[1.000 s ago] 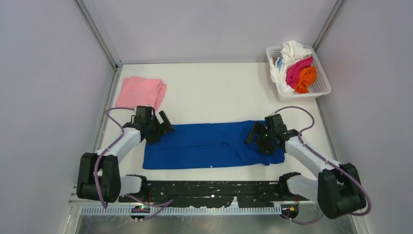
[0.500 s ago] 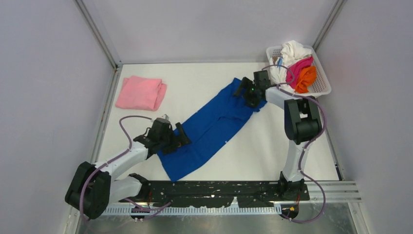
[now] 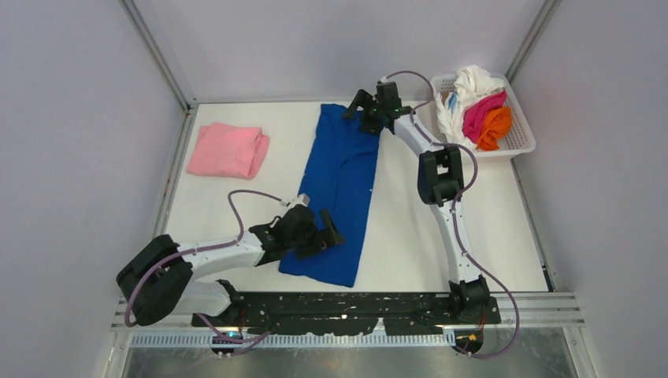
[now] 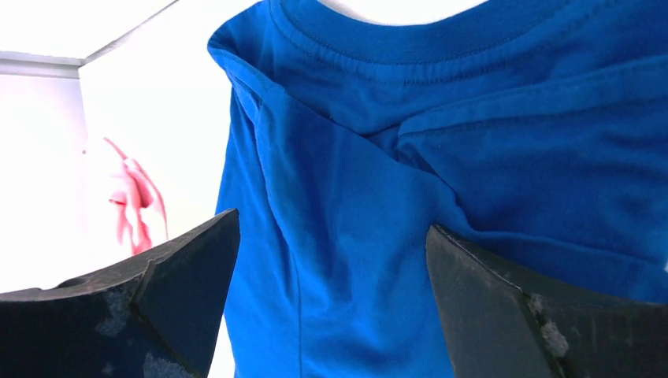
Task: Fold and stack the t-shirts
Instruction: Rotate the tshirt 90 degrees, then grab the bottom of the folded rectangular tshirt with both arms
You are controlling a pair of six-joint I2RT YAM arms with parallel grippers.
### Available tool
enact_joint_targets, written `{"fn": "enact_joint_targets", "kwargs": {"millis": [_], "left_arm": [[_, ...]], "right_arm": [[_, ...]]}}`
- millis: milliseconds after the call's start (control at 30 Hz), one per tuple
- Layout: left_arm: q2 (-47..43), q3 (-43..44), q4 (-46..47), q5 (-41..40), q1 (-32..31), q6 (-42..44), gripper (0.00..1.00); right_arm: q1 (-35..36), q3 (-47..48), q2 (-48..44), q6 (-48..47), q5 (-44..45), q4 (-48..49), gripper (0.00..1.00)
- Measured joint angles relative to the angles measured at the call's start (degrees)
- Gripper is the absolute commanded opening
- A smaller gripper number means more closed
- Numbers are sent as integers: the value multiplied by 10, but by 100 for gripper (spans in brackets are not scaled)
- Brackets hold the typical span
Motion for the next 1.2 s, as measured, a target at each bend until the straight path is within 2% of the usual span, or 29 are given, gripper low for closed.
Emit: {"fn": "enact_joint_targets", "kwargs": {"millis": [267,433,567,733,933,1033,1100,1200], "left_arm": [[98,77,29,0,-55,1,100],[96,85,27,-1,-71,14,100],[60,103,-2,-7,-83,47,100],[-50,120,-61,-28,-90,99,100],[-219,68,-188,-89,-89,127,100],[-272,21,-252,-104,-84,127,99],[-295,-10,-278,-104,-82,126,92],[-323,-55,-289,-96,-77,119,76]], "right_arm": [[41,63,62,54,-2,87,95],[47,94,77,47,5,85,95],[47,77,52,4,10,59,95],[49,-82,-114,-80,29,25,96],[51,-381,-456,-143,60,53,95],[62,-553,-624,-148,82,82,95],[76,-660,-699,-141,94,106,95],[107,-807,-776,-118,105,106,95]]}}
